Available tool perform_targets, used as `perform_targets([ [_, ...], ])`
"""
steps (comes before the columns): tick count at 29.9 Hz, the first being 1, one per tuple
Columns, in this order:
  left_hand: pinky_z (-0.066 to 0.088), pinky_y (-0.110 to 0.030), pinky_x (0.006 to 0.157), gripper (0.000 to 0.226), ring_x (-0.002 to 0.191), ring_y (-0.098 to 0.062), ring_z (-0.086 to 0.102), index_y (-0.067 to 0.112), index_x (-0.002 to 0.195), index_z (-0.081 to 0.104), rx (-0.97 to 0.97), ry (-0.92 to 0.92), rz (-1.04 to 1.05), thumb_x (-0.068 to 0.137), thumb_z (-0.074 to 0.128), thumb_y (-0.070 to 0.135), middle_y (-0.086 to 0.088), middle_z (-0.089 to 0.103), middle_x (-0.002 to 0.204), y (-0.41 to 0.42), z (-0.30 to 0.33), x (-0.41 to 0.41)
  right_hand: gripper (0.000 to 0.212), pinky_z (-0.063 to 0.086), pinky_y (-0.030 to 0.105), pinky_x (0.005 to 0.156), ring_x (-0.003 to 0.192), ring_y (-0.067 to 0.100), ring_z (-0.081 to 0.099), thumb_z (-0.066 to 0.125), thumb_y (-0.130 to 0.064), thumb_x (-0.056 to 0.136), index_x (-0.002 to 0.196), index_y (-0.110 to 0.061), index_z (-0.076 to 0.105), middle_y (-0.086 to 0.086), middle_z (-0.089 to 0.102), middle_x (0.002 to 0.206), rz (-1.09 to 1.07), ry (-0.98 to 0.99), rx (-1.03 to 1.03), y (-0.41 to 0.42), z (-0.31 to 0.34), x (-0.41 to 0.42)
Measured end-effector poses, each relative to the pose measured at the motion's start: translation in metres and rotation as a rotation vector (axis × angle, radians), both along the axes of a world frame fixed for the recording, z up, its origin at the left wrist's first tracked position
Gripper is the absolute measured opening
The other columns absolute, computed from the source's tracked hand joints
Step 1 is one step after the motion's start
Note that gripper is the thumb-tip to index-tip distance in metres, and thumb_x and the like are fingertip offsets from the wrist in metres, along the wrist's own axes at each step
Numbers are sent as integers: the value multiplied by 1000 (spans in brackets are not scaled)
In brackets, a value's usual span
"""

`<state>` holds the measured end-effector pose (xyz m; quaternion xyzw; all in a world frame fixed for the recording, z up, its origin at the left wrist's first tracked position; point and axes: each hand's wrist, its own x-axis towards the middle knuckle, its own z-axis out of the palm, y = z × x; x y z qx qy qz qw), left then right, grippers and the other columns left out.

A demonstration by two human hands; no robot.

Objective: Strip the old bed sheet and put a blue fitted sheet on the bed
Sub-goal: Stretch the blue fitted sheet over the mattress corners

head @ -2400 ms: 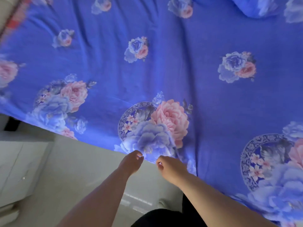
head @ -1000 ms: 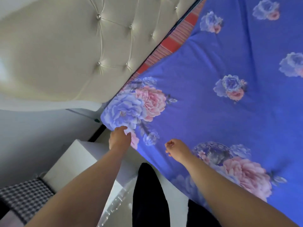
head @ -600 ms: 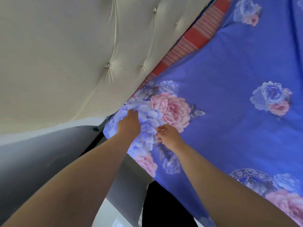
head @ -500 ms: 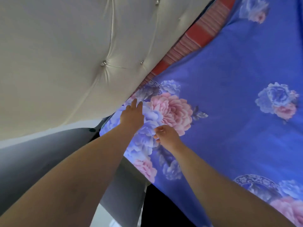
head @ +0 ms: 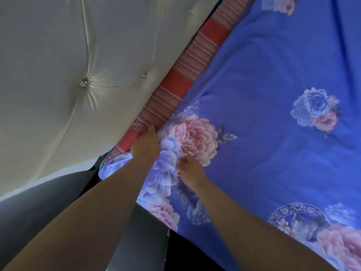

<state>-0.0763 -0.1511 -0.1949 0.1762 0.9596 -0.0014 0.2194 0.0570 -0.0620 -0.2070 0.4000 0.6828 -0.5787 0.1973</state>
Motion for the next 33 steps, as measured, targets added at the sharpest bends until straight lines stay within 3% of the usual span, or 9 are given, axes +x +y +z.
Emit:
perform_targets([
  [2, 48, -41, 74, 40, 94, -38, 65, 12, 125, 41, 55, -51, 65, 90, 56, 28, -17, 65, 102, -16, -1, 11, 23, 40, 11, 71, 90, 18, 56, 48, -15, 88, 105, -6, 60, 4, 60, 94, 2, 78, 48, -1, 2, -18],
  [5, 48, -45, 73, 24, 89, -42, 61, 4, 103, 56, 133, 26, 12, 87, 57, 22, -22, 59, 102, -44, 0, 23, 26, 43, 28, 85, 97, 25, 56, 52, -31, 94, 110, -11, 56, 9, 61, 96, -15, 52, 22, -10, 13, -50],
  [8, 49, -45, 70, 21, 80, -45, 62, -2, 93, 58, 243, 27, 39, 90, 52, 18, -28, 62, 88, -64, 0, 27, 49, 50, 31, 69, 77, 18, 59, 62, -51, 83, 104, -8, 52, 4, 59, 82, -185, -93, -188, -24, 28, -73],
  [12, 44, -41, 75, 19, 87, -42, 61, 3, 106, 54, 382, -109, 242, 97, 46, 18, -25, 64, 92, -77, 12, 35, 93, 48, 42, 98, 113, 28, 58, 72, -60, 56, 129, -6, 51, 8, 55, 109, -222, -188, -185, -48, 27, -91],
  [16, 39, -34, 69, 20, 83, -34, 61, 10, 95, 55, 438, -190, 289, 91, 58, 29, -10, 60, 82, -91, 29, 27, 63, 47, 40, 98, 101, 20, 55, 64, -44, 76, 124, -5, 56, 7, 57, 107, -156, -174, -188, -59, 47, -101],
  [19, 44, -40, 71, 20, 87, -42, 62, 7, 104, 59, 342, 12, 243, 87, 61, 16, -23, 65, 94, -115, 48, 23, 36, 48, 37, 92, 91, 21, 48, 46, -15, 94, 124, 2, 54, 17, 58, 114, -144, -80, -192, -79, 58, -112],
  [23, 47, -48, 70, 38, 88, -48, 62, 14, 126, 53, 207, 162, 309, 89, 54, 12, -24, 63, 112, -162, 60, 38, 34, 40, 21, 68, 114, 35, 51, 38, -10, 97, 126, 4, 49, 23, 51, 128, -35, -11, -208, -132, 65, -122],
  [27, 46, -45, 71, 34, 91, -45, 61, 9, 119, 51, 110, 60, 346, 89, 57, 24, -19, 58, 117, -186, 39, 39, 39, 43, 40, 98, 128, 36, 44, 31, -10, 101, 138, 1, 39, 23, 42, 140, 192, -51, -111, -136, 51, -122],
  [33, 44, -36, 70, 29, 93, -38, 64, 12, 107, 62, -74, -17, 421, 91, 48, 32, -19, 66, 103, -196, 12, 17, 35, 29, 11, 52, 91, 21, 46, 49, -15, 96, 127, 2, 51, 12, 50, 103, 582, 57, -3, -130, 51, -122],
])
